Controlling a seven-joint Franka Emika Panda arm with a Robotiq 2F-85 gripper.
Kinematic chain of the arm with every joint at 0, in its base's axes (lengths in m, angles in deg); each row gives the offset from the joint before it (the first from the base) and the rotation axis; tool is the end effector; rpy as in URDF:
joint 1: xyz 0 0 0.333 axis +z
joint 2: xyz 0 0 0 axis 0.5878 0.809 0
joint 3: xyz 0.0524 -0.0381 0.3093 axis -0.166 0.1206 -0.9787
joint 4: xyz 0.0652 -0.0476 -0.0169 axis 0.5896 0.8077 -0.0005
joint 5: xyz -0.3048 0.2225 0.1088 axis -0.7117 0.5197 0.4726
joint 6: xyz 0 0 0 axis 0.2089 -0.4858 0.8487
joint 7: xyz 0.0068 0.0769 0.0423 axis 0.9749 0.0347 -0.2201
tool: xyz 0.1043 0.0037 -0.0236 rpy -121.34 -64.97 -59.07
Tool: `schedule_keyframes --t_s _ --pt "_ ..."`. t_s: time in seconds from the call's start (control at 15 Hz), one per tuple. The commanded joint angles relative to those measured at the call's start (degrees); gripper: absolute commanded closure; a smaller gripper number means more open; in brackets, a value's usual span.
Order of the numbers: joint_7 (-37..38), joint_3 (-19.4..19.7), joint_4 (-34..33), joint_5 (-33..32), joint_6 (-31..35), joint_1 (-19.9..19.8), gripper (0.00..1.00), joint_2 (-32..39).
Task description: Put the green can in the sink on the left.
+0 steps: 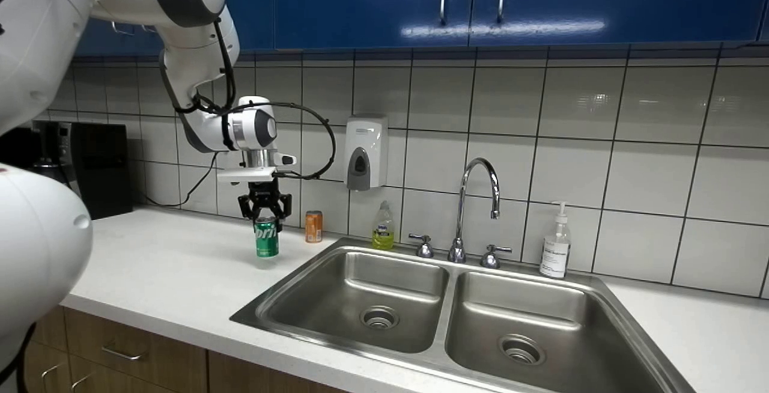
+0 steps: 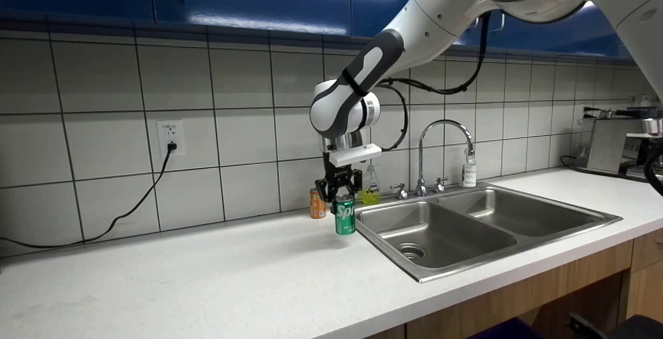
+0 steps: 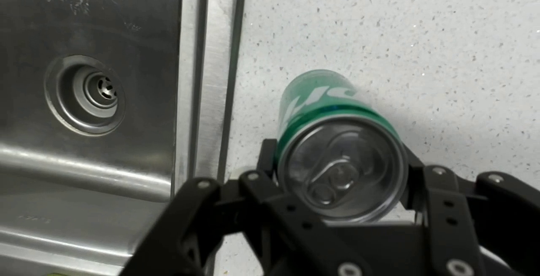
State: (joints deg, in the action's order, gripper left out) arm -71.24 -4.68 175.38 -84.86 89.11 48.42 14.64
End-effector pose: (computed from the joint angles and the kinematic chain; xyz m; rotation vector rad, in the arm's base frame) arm 0.6294 0.1817 0.2998 3.0181 0.3171 0.0350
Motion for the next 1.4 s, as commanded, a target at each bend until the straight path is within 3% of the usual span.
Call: schedule_keyframes --t_s 0.0,1.33 --pt "-0.33 0.67 0.40 0.03 -2.91 -0.15 0.61 -2.60" --pt "0.55 9.44 8.32 3.16 -0.93 -11.28 0.61 -7.91"
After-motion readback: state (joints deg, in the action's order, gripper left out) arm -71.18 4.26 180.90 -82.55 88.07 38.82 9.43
